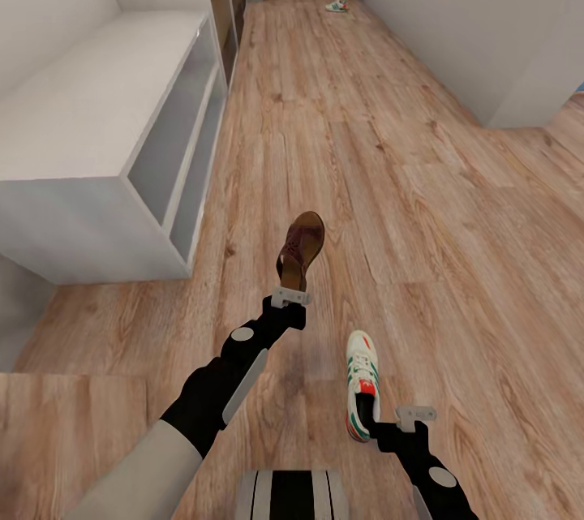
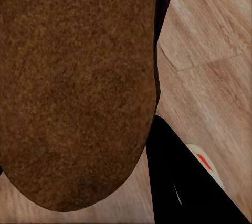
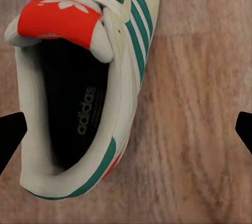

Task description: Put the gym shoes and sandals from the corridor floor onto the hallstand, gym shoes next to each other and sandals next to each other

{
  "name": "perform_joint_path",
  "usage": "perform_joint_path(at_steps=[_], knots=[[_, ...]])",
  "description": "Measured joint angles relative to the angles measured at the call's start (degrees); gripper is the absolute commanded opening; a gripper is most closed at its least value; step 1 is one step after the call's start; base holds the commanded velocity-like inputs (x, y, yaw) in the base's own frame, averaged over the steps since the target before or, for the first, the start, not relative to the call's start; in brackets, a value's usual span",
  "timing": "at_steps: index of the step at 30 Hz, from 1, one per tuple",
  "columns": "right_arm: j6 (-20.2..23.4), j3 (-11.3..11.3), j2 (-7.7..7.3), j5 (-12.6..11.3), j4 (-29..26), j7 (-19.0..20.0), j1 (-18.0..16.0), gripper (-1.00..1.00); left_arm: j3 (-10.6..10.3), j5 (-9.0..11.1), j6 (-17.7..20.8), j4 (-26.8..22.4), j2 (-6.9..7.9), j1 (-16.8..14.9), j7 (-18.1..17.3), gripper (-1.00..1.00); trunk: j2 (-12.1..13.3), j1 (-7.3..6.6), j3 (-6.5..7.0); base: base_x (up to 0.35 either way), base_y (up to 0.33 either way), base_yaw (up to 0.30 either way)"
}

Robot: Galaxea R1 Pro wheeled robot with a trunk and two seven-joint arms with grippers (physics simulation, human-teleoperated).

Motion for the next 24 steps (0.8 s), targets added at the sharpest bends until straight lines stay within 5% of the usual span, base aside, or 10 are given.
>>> perform_joint_path(at_steps=[24], knots=[[-0.09,-0.01,0.02,0.0,-0.01,0.0,0.0,1.0,0.0,0.0,0.01,0.0,0.0,0.0,0.0,-1.0,0.0,0.0,-0.2,0.0,0.0,0.074]])
